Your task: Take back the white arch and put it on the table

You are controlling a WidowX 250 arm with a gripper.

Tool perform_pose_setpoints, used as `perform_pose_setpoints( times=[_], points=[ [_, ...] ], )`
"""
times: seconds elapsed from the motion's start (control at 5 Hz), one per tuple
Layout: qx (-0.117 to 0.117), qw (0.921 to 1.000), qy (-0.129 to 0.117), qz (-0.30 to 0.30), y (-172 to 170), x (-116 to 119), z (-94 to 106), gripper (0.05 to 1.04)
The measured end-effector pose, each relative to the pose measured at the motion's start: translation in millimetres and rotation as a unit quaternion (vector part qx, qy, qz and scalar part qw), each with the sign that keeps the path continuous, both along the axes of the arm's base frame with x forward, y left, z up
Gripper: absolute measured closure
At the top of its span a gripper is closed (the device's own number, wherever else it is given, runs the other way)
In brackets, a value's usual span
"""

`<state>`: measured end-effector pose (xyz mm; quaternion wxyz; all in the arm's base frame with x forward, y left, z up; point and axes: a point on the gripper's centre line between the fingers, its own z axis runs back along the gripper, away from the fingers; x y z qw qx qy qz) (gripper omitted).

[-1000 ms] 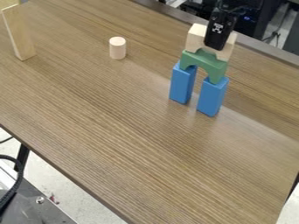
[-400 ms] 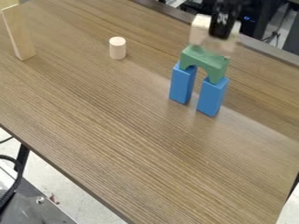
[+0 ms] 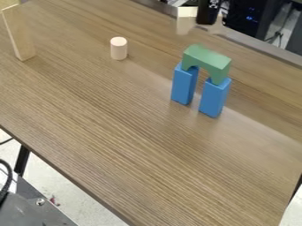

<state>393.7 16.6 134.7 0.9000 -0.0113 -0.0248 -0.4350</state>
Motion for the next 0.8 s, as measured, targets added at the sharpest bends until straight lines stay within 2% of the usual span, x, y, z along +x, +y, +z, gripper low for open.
perform_pose_setpoints(
  times=[0.2,0.4,0.6,0.8],
  points=[
    [-0.017,0.9975,-0.001,0.069,15,3,-4.7,0.521],
    [-0.018,0.9933,-0.012,0.113,24,10,-11.8,0.521],
    [-0.011,0.9883,-0.004,0.152,36,13,-30.5,0.521],
    [0.019,0.9832,0.014,0.181,49,16,-54.3,0.521]
  ],
)
